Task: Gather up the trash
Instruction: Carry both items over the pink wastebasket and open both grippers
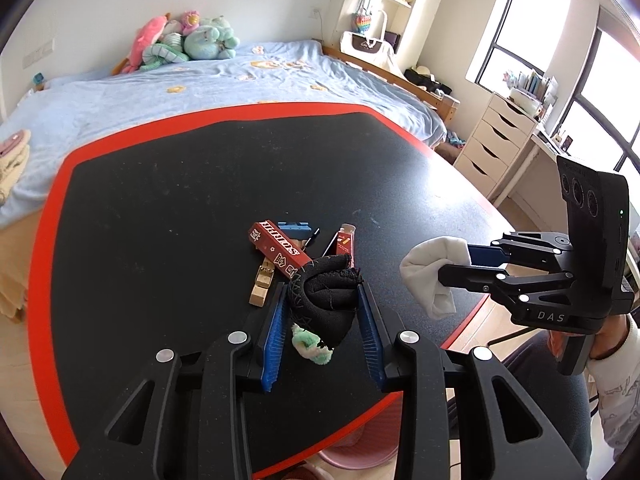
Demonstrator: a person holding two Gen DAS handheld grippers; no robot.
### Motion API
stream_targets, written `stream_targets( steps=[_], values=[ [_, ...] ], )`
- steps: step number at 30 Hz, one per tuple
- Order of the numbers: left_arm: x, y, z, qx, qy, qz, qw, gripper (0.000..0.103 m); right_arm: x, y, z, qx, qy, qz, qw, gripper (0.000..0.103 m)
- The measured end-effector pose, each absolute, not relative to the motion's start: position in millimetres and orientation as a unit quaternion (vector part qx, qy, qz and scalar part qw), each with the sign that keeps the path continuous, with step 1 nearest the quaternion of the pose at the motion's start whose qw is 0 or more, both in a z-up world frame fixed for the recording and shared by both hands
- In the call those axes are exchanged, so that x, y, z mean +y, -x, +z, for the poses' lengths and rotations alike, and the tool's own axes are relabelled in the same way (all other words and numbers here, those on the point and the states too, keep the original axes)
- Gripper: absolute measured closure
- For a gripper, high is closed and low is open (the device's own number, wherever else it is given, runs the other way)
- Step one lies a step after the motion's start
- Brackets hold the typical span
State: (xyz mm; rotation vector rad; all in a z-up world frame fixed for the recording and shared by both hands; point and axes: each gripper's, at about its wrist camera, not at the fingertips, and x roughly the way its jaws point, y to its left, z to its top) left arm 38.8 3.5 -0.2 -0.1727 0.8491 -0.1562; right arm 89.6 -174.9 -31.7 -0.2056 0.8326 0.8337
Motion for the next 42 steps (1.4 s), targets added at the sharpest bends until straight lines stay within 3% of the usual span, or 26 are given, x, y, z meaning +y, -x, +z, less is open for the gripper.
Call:
stream_targets(
  steps=[14, 31, 34, 36, 38, 42],
  values=[
    [-35, 7, -5, 0.417, 0.056, -0.113, 0.9, 0.069, -201, -25, -30, 0.385, 0.137, 0.39, 0.825, 0.073],
    [-69, 40, -57, 0.482, 0.048, -0.146, 0.863, 0.068, -214, 20, -82, 0.443, 0.172, 0.391, 0.788, 0.072],
    [-70, 39, -60, 0.49, 0.05, -0.153, 0.857, 0.063, -216, 20, -86, 0.449, 0.173, 0.394, 0.783, 0.057],
    [-72, 43, -61, 0.488, 0.05, -0.153, 0.858, 0.027, -217, 19, -86, 0.447, 0.172, 0.39, 0.786, 0.025],
    [-68, 44, -60, 0.482, 0.058, -0.147, 0.862, 0.015, -218, 17, -85, 0.446, 0.172, 0.383, 0.79, 0.013],
    [-62, 43, -60, 0.483, 0.067, -0.126, 0.864, 0.012, -220, 14, -85, 0.448, 0.171, 0.371, 0.795, 0.011]
  ],
)
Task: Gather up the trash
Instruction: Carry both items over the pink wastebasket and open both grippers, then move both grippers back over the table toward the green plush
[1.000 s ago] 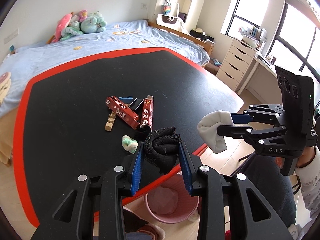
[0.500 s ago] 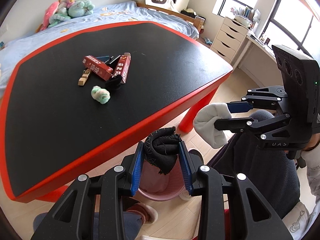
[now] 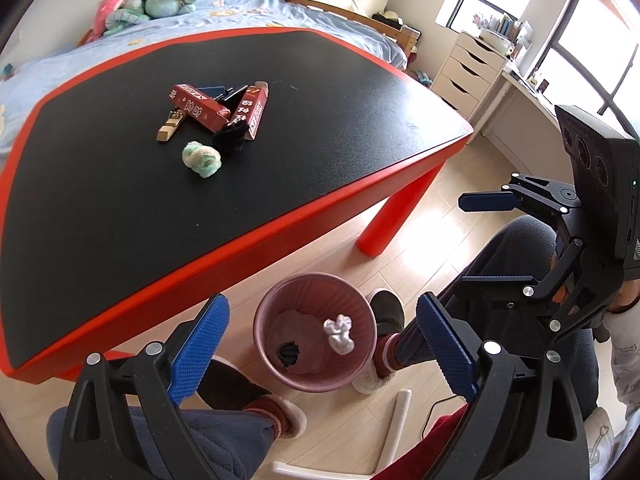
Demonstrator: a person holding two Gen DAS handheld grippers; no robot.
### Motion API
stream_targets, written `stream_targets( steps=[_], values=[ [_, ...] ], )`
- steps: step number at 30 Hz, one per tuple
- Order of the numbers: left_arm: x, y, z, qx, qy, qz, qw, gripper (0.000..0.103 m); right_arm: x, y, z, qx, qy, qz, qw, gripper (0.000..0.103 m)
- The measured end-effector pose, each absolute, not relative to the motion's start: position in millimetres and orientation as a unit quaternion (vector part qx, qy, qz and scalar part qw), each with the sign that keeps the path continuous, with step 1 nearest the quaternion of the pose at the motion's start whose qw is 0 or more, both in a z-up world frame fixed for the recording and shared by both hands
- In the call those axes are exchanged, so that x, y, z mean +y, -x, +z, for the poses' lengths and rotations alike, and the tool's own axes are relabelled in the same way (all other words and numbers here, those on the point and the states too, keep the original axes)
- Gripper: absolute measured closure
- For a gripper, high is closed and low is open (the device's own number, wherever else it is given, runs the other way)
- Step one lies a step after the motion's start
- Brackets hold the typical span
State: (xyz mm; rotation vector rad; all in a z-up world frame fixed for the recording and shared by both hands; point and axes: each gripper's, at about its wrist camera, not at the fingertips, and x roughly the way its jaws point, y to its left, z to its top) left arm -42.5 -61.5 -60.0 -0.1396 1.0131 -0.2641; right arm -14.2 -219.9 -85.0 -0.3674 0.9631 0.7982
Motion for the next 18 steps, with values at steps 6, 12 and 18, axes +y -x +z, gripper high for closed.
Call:
stream_targets(
  steps=[6, 12, 18],
  values=[
    [-53, 47, -58, 0.477, 0.068, -0.11, 0.869, 0.008, -223, 12, -84, 0.449, 0.162, 0.366, 0.799, 0.01],
    [-44, 47, -55, 0.474, 0.071, -0.098, 0.872, 0.008, -224, 10, -80, 0.446, 0.152, 0.367, 0.802, 0.009],
    [-35, 47, -51, 0.468, 0.072, -0.087, 0.876, 0.008, -222, 4, -73, 0.441, 0.146, 0.366, 0.806, 0.008]
  ],
)
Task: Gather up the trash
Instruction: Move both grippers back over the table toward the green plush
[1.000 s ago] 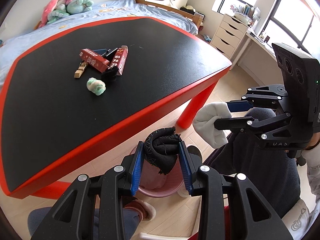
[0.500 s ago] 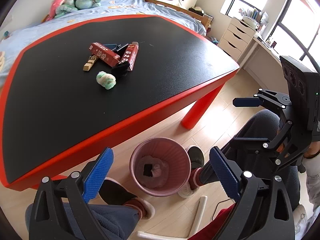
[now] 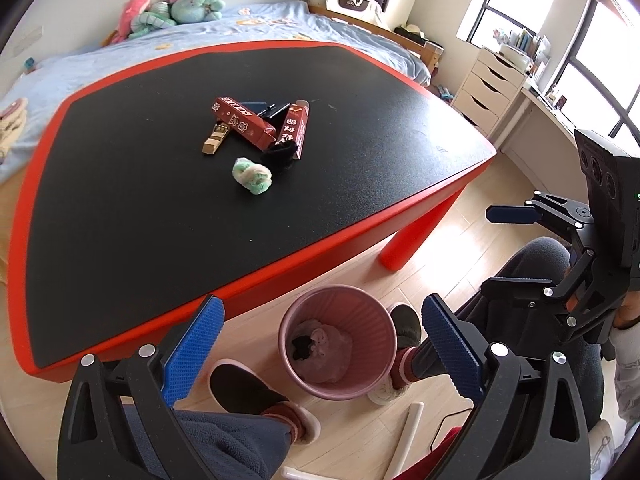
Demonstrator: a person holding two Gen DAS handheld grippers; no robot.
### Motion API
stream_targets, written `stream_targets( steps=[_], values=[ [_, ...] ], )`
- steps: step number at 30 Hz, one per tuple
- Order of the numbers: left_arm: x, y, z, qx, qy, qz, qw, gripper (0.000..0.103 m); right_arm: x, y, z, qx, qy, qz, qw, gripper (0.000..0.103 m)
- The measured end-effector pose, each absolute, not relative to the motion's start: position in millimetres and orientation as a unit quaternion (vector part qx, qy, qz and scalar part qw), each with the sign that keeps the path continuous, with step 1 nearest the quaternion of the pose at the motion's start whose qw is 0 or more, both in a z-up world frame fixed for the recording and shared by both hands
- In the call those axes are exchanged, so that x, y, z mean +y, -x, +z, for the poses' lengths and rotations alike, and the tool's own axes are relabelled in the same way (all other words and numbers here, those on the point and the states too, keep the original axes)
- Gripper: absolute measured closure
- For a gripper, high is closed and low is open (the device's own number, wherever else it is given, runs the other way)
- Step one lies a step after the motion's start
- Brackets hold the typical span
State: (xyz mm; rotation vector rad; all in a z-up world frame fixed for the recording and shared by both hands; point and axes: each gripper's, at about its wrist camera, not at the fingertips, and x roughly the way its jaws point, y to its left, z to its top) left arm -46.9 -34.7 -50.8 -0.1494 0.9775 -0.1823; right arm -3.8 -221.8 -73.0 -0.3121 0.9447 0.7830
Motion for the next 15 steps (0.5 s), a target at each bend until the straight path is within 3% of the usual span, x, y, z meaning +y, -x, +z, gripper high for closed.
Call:
stream_targets(
  steps=[15],
  values=[
    [-15, 19, -36, 0.458, 0.062, -0.07, 0.884, 0.008, -197, -36, -40, 0.413, 0.128, 0.365, 0.824, 0.006]
  ],
)
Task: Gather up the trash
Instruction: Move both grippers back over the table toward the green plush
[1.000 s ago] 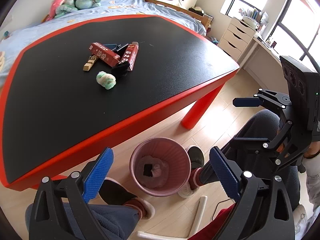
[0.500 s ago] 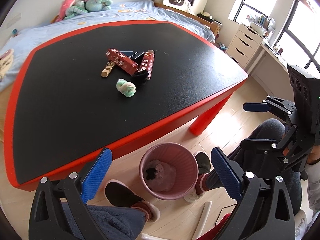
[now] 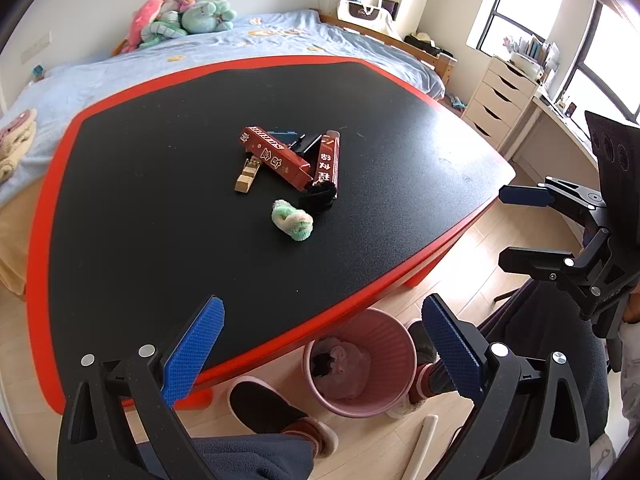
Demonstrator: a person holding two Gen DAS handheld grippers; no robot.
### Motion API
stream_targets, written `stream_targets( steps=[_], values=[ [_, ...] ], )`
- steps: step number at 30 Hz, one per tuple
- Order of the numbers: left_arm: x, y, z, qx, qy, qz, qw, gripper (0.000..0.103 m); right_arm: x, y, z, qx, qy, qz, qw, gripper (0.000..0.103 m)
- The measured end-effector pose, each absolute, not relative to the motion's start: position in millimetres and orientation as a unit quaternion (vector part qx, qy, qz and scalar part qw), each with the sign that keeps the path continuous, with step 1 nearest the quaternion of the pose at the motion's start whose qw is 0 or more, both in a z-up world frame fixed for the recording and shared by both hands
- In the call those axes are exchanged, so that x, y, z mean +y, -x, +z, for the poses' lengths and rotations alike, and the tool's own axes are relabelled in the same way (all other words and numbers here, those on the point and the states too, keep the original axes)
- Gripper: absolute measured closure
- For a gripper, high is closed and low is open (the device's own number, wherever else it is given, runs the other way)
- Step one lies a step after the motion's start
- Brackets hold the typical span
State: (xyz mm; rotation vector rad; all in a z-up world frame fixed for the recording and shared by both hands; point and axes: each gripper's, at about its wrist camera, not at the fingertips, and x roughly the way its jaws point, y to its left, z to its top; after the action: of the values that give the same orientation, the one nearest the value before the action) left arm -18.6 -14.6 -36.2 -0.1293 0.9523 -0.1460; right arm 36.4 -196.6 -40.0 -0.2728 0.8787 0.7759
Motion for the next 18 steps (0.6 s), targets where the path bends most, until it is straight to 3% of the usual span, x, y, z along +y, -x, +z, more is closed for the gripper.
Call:
stream_targets(
  steps=[18],
  values=[
    [-3, -25, -53, 0.471, 0.031, -0.073, 0.878, 0.008, -144, -95, -51, 0.421, 0.146, 0.359, 0.82, 0.006]
  ],
)
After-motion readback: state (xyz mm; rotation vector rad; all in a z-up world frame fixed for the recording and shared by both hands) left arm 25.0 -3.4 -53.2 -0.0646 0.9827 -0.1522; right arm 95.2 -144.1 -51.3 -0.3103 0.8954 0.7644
